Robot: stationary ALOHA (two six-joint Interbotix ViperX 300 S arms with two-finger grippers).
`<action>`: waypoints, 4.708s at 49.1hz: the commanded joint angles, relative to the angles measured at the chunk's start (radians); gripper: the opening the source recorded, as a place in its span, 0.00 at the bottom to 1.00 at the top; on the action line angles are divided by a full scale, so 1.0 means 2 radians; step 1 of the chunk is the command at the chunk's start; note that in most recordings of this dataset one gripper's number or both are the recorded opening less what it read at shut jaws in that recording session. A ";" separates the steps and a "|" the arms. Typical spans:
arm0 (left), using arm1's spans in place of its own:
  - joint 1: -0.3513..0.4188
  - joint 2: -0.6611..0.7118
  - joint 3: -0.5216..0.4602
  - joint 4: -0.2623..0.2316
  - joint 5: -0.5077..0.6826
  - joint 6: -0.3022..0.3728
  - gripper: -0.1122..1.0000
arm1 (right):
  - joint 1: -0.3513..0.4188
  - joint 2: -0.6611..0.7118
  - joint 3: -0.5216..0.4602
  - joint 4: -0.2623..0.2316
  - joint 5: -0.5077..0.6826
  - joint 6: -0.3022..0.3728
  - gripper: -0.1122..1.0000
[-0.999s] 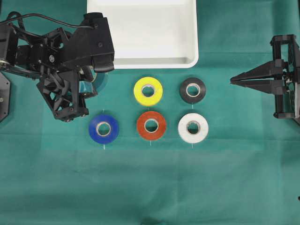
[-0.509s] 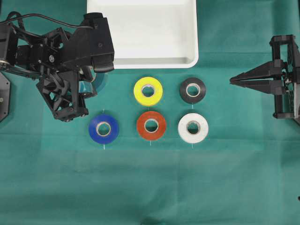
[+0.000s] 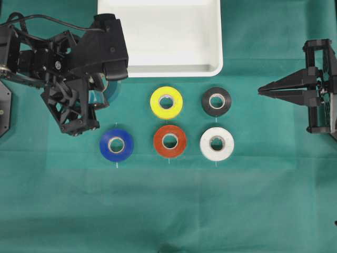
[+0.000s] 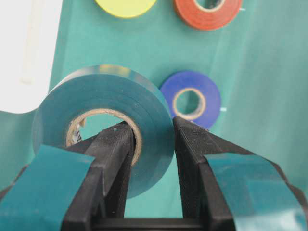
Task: Place the tape from the fixed location into the white case.
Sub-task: 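Lift the teal roll with the left gripper and move it back, then carry the teal roll over the white tray with the left gripper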
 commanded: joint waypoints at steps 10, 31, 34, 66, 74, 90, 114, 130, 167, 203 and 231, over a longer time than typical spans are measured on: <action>0.029 -0.020 -0.001 0.002 -0.005 0.003 0.30 | 0.000 0.002 -0.014 0.001 -0.004 0.000 0.10; 0.125 -0.019 0.001 0.002 -0.005 0.061 0.30 | -0.001 0.002 -0.014 0.000 -0.003 -0.001 0.10; 0.140 -0.020 0.002 0.002 -0.003 0.071 0.30 | 0.000 0.002 -0.014 0.000 -0.003 -0.001 0.10; 0.194 -0.015 0.005 -0.002 -0.018 0.111 0.30 | 0.000 0.007 -0.014 0.000 -0.004 -0.001 0.10; 0.194 0.001 -0.008 -0.002 -0.032 0.115 0.30 | 0.000 0.007 -0.014 0.000 -0.005 -0.001 0.10; 0.183 0.061 -0.071 -0.002 -0.045 0.147 0.30 | 0.000 0.008 -0.014 -0.001 -0.003 -0.002 0.10; 0.173 0.139 -0.169 -0.002 -0.046 0.168 0.30 | 0.000 0.007 -0.015 -0.001 -0.002 -0.002 0.10; 0.166 0.150 -0.178 -0.002 -0.044 0.179 0.30 | 0.000 0.008 -0.015 -0.001 -0.002 -0.002 0.10; 0.166 0.149 -0.178 -0.002 -0.042 0.179 0.30 | 0.000 0.007 -0.015 -0.002 0.000 -0.002 0.10; 0.182 0.192 -0.096 -0.002 -0.123 0.178 0.30 | 0.000 0.008 -0.015 -0.002 0.000 -0.002 0.10; 0.206 0.244 -0.031 -0.002 -0.245 0.179 0.30 | -0.001 0.016 -0.014 -0.002 -0.002 -0.002 0.10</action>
